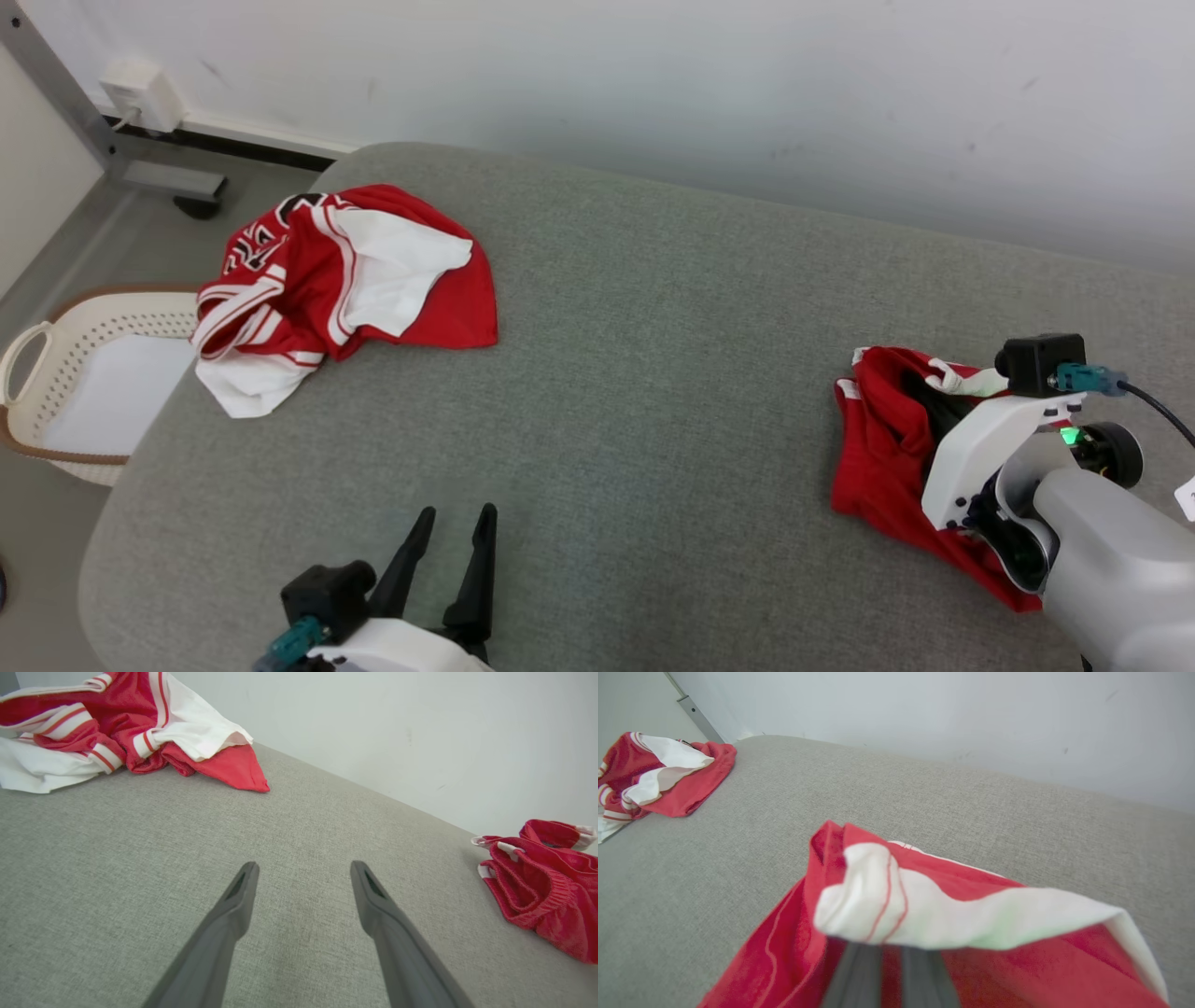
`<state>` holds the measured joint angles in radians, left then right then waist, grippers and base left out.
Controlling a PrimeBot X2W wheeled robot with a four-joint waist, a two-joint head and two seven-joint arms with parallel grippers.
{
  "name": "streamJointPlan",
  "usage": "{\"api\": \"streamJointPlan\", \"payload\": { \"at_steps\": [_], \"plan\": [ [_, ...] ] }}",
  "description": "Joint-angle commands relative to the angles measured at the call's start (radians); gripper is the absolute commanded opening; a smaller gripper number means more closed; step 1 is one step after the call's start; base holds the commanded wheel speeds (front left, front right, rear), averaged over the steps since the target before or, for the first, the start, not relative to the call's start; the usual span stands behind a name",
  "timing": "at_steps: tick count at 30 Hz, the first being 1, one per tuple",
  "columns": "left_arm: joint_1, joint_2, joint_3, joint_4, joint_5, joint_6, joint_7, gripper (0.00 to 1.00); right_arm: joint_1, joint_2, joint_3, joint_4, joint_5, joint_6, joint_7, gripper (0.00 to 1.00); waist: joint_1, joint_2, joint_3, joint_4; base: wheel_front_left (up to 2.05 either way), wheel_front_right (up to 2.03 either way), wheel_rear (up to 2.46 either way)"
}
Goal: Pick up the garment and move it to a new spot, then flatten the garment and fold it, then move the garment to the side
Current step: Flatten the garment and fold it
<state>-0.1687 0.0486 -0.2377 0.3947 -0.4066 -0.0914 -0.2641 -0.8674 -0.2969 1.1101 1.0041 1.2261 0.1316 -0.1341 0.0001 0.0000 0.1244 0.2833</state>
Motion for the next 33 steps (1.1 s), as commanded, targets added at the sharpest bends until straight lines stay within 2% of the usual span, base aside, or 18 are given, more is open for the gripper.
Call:
{"api": "streamJointPlan", "payload": {
  "at_steps": [1,9,14,19,26,33],
  "plan": [
    [-0.013,0.004,-0.001,0.002,-0.018,0.003,0.0,1.0,-0.024,0.004,0.008,0.006,-0.005,-0.002,-0.011,0.0,-0.0001,0.0,0.014,0.018,0.0,0.0,0.0],
    [-0.018,0.004,0.003,0.013,-0.018,0.007,0.0,1.0,-0.088,0.035,0.009,-0.001,-0.006,-0.002,-0.105,0.0,-0.0001,0.0,0.006,0.019,0.0,0.0,0.0],
    [0.001,0.004,0.006,0.02,-0.006,0.008,0.0,1.0,-0.077,0.024,0.019,-0.029,-0.008,-0.002,-0.124,0.0,-0.0001,0.0,-0.025,-0.007,0.0,0.0,0.0],
    [0.017,0.004,0.014,0.026,0.005,0.005,0.0,1.0,-0.054,-0.018,0.008,-0.087,-0.022,-0.002,-0.131,0.0,-0.0001,0.0,-0.059,-0.041,0.0,0.0,0.0],
    [0.032,0.004,0.018,0.015,0.01,0.006,0.0,1.0,0.01,-0.115,-0.108,-0.125,-0.079,-0.002,-0.131,0.0,-0.0001,0.0,-0.075,-0.084,0.0,0.0,0.0],
    [0.018,0.004,0.014,0.007,0.01,0.001,0.0,1.0,0.081,-0.134,-0.16,-0.106,-0.059,-0.002,-0.131,0.0,-0.0001,0.0,-0.049,-0.088,0.0,0.0,0.0]
  ]
}}
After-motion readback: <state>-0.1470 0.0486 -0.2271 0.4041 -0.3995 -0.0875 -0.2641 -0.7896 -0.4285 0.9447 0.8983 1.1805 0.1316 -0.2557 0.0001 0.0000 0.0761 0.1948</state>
